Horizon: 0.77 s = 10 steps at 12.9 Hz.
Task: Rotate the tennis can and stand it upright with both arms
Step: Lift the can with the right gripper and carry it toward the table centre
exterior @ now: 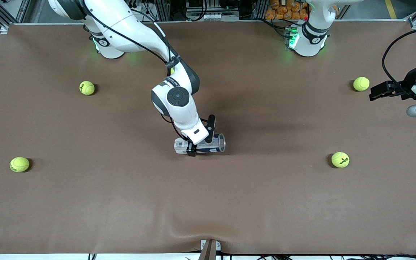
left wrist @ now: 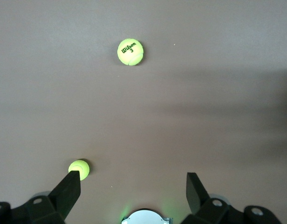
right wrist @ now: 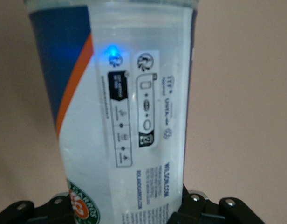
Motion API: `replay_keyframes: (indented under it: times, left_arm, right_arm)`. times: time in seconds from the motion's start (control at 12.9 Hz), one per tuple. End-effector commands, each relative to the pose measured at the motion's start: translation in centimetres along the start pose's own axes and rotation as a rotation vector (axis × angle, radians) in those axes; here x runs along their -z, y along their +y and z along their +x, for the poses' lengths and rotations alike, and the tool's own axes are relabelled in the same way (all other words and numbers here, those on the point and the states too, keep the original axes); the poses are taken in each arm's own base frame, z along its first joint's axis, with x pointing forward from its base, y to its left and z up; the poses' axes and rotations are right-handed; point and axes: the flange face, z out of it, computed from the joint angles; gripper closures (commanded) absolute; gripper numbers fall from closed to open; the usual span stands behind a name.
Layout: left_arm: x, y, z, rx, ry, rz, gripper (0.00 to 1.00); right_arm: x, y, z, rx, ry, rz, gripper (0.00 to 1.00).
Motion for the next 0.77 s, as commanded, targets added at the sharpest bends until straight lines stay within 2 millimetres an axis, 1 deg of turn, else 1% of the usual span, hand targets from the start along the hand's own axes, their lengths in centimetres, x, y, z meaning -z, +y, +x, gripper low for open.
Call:
replay_keyframes:
  times: [0.0, 0.08, 0.15, 0.23, 0.46, 0.54, 0.7]
  left_arm:
    - [-0.7, 0.0, 0.6, -0.013, -0.007, -0.016, 0.0]
    - [-1.3, 0.1, 1.0, -0.014, -0.015, -0.022, 0.0]
    - [-2.2, 0.5, 1.4, -0.016, -0.03, -0.051, 0.0]
    - [-2.6, 0.9, 1.9, -0.017, -0.024, -0.08, 0.0]
    - [-5.5, 3.1, 3.6, 0.002, -0.064, -0.191, 0.0]
    - [-6.7, 3.6, 4.4, 0.019, -0.084, -0.246, 0.0]
    - [-9.2, 4.6, 5.7, 0.024, -0.12, -0.31, 0.0]
  right_arm:
    - [-1.2, 0.4, -0.2, -0.019, -0.017, -0.016, 0.31]
    - [-1.4, 0.2, -0.2, -0.057, -0.02, -0.015, 0.31]
    - [-1.7, -0.6, 0.4, -0.059, -0.024, -0.015, 0.29]
    - [-2.4, -1.3, 0.8, -0.043, -0.029, -0.016, 0.24]
    - [-4.3, -1.6, 1.0, -0.032, 0.019, -0.05, 0.11]
    - [-4.3, -1.5, 1.0, -0.029, 0.021, -0.054, 0.0]
    - [-4.1, -1.5, 1.1, -0.029, 0.023, -0.056, 0.0]
